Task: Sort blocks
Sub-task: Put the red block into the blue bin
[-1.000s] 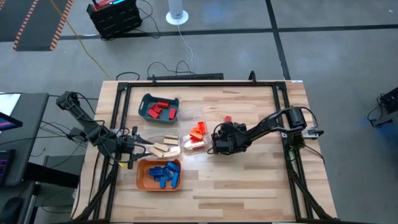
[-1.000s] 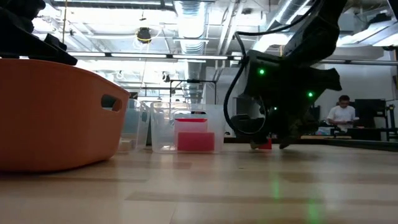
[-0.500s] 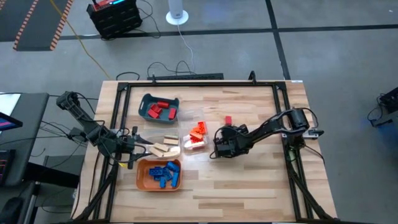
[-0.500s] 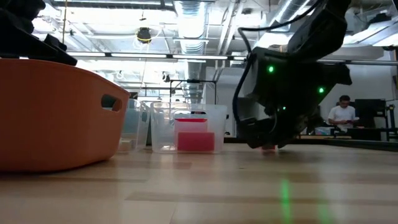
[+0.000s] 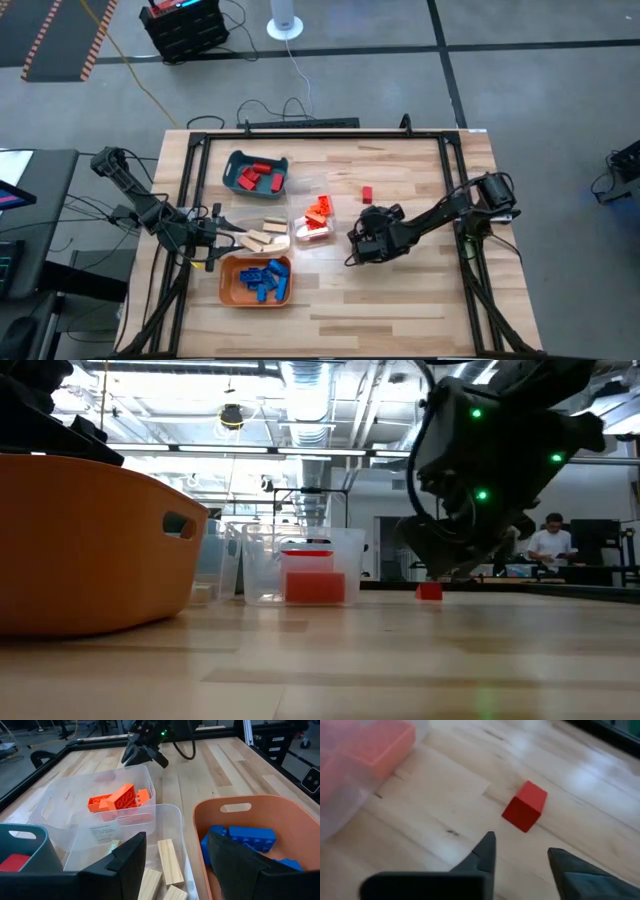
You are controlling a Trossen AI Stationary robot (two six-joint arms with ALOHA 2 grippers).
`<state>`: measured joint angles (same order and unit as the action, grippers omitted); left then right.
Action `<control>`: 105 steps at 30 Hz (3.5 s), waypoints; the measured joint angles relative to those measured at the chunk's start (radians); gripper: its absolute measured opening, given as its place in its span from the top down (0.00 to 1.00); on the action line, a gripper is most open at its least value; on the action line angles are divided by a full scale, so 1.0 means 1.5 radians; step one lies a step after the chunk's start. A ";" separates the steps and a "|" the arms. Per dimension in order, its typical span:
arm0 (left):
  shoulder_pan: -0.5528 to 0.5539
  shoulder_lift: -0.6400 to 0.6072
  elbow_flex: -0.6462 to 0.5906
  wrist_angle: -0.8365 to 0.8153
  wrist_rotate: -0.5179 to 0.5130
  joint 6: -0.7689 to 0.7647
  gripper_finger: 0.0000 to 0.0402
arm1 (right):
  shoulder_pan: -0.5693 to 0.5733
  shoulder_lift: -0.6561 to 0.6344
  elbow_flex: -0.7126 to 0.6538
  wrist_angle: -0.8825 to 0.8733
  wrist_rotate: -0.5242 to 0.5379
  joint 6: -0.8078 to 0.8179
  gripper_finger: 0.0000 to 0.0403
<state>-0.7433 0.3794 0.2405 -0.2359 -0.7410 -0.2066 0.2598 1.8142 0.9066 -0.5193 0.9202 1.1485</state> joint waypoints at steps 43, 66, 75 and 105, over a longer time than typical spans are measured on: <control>0.001 0.000 0.000 -0.012 0.000 -0.009 0.49 | -0.098 0.125 -0.100 0.441 0.051 -0.085 0.32; 0.000 0.000 0.000 -0.031 -0.003 -0.025 0.49 | -0.061 0.010 -0.108 0.352 -0.030 -0.251 0.99; 0.000 0.000 0.000 -0.031 -0.003 -0.028 0.49 | -0.006 -0.179 -0.103 0.312 -0.101 -0.352 1.00; 0.028 0.084 -0.008 0.281 -0.058 0.336 0.49 | 0.009 -0.114 0.040 0.746 -0.422 -0.379 0.51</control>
<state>-0.7012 0.5049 0.2291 0.1853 -0.8286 0.2980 0.2731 1.6435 0.9661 0.5998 0.2872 0.5794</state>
